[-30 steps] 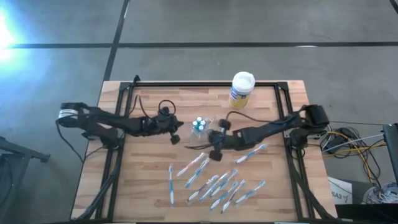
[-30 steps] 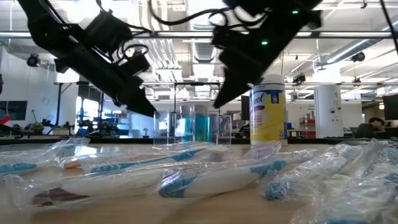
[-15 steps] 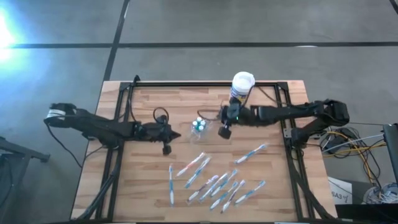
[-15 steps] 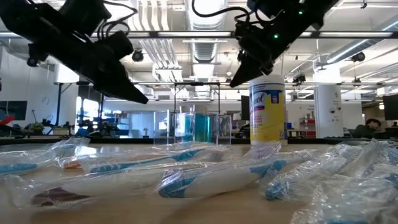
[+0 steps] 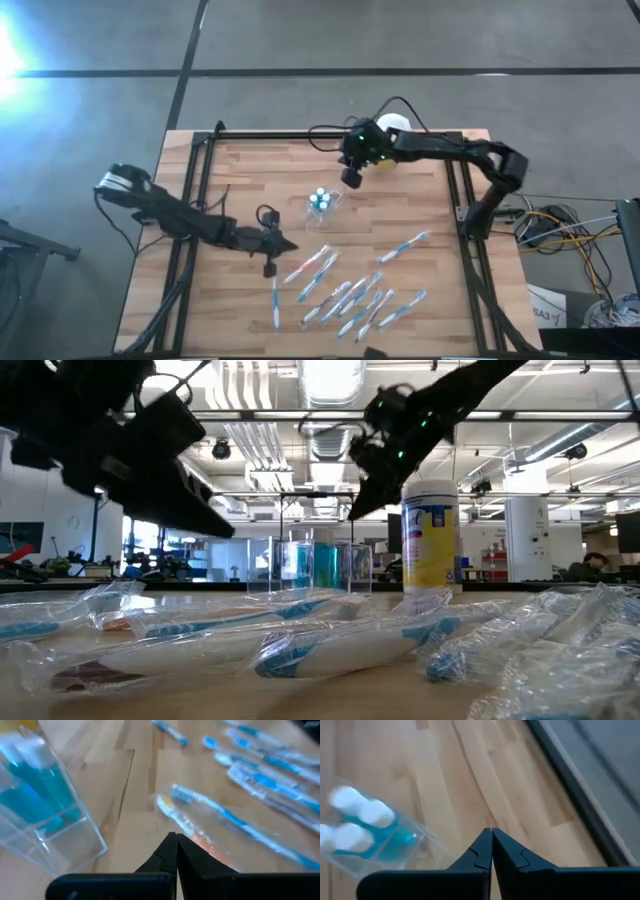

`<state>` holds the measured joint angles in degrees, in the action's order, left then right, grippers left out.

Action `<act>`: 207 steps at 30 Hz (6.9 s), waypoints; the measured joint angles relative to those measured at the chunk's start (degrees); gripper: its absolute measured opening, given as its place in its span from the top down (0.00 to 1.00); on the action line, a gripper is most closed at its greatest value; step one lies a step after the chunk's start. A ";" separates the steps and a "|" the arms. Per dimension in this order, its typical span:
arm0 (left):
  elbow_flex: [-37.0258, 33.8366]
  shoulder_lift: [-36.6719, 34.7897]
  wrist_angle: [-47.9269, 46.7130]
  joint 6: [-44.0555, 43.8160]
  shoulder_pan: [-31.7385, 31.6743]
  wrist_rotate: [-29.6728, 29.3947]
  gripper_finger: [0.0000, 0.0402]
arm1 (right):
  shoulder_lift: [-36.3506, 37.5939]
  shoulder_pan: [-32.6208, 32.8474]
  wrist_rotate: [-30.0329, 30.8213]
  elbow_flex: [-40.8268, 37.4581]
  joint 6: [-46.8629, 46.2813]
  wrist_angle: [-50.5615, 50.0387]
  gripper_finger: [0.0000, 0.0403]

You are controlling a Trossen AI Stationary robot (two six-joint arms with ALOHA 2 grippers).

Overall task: Pick & Place toothbrushing station
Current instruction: Adjust the transparent organizer, then put the blue toothbrush into the transparent organizer

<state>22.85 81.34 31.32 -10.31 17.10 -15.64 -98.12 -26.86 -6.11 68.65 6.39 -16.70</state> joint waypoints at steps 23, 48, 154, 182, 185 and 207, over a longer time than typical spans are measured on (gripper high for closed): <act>9.86 23.30 8.99 -1.83 -1.62 -14.82 0.99 | -12.61 -1.62 -6.62 10.88 4.01 -10.35 0.98; 8.93 23.28 7.53 -2.08 -4.00 -18.98 0.99 | -12.57 0.16 -9.36 9.32 0.95 -13.16 0.98; -11.55 -16.59 -17.79 -23.06 -2.54 -24.40 0.99 | -8.55 37.78 28.98 -19.57 -35.11 37.91 0.98; -1.45 -0.62 -15.31 -15.71 -7.63 -18.08 0.99 | -8.33 36.05 34.86 -20.07 -37.48 31.69 0.98; -1.81 -2.19 -15.94 -14.57 -7.62 -18.32 0.99 | -7.78 36.30 34.57 -20.07 -36.39 31.65 0.98; -9.06 -41.03 -26.06 9.68 2.36 -2.66 0.98 | 28.23 41.63 13.96 -40.84 -6.94 54.59 0.98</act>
<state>13.79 40.31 5.26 -0.63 19.46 -18.30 -69.89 14.77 7.85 27.81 -0.55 37.88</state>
